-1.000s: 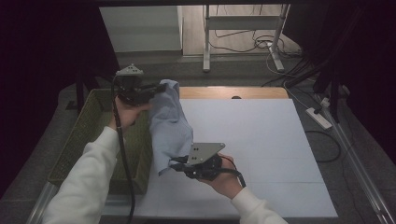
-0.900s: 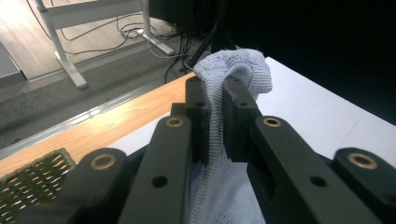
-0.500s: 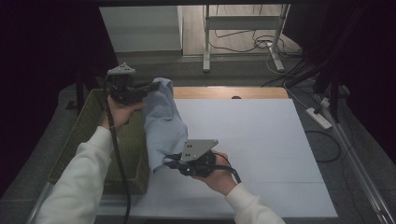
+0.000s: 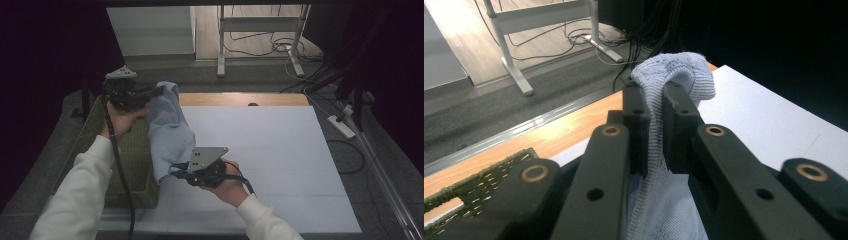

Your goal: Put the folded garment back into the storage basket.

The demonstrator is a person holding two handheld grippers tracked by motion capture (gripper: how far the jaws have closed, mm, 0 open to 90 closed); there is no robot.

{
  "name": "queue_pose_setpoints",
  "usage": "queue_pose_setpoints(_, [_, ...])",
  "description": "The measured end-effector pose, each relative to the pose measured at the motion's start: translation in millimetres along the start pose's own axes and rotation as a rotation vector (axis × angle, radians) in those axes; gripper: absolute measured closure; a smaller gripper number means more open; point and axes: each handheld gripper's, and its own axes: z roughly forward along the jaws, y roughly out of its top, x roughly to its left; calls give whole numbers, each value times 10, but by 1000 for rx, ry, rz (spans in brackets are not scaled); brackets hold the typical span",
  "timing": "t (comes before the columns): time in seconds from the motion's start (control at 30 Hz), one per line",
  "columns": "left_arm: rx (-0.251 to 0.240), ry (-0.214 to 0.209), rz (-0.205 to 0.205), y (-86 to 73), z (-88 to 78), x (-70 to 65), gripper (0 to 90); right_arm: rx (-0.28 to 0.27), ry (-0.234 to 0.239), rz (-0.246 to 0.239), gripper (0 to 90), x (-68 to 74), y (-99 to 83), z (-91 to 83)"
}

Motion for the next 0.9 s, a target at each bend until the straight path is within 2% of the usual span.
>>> queue_pose_setpoints(0.9, [-7,36,-9,-15,-214,135,821,-17,23,-11,785,-24,136,186])
